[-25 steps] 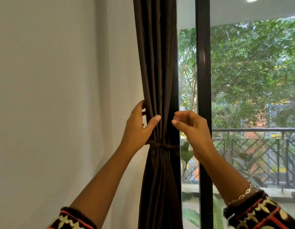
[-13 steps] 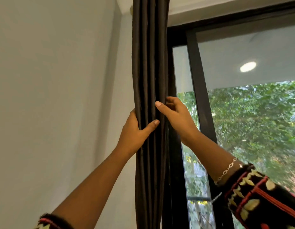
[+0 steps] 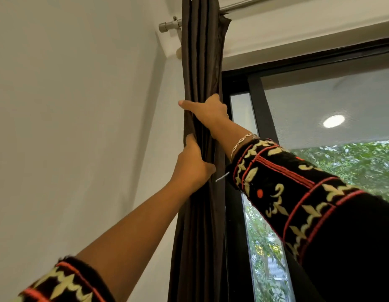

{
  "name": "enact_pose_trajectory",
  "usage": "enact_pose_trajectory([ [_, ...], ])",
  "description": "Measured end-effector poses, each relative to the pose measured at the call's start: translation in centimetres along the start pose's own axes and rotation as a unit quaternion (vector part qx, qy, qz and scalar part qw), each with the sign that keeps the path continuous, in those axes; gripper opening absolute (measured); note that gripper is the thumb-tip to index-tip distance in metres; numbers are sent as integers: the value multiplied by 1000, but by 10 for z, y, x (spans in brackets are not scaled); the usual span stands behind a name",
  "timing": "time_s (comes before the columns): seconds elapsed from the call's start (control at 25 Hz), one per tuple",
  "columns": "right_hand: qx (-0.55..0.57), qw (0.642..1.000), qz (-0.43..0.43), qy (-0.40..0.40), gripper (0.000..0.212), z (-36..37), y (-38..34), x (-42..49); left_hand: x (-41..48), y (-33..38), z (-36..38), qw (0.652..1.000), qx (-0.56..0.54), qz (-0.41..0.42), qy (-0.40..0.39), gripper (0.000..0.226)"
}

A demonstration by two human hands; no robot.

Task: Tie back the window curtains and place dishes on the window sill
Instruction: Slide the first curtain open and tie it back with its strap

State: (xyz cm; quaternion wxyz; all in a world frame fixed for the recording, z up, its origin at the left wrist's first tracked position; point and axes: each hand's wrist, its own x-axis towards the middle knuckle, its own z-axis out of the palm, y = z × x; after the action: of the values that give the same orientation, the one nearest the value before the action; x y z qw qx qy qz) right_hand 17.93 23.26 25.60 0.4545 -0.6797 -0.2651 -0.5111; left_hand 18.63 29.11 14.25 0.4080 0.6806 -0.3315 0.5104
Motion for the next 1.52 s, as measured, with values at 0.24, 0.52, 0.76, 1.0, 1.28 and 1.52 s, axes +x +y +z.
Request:
enact_pose_trajectory([
  [0.24,-290,944,-154,8,73,8,6,9,1,-12,16,999,12,40,-19,74],
  [0.52,-424,895,-107,86,35,-52,22,29,4,11,49,996,3,73,-46,73],
  [0.76,-428,892,-61,133,44,-115,36,29,4,45,86,992,-39,66,-99,76],
  [1.0,-393,907,-128,85,49,-119,30,6,-16,53,112,993,-77,67,-53,67],
  [1.28,-275,949,-127,90,86,-112,36,-43,-55,47,111,999,-37,32,-9,72],
  [1.52,-255,961,-79,66,84,-114,59,-116,-105,56,114,999,-43,0,21,62],
])
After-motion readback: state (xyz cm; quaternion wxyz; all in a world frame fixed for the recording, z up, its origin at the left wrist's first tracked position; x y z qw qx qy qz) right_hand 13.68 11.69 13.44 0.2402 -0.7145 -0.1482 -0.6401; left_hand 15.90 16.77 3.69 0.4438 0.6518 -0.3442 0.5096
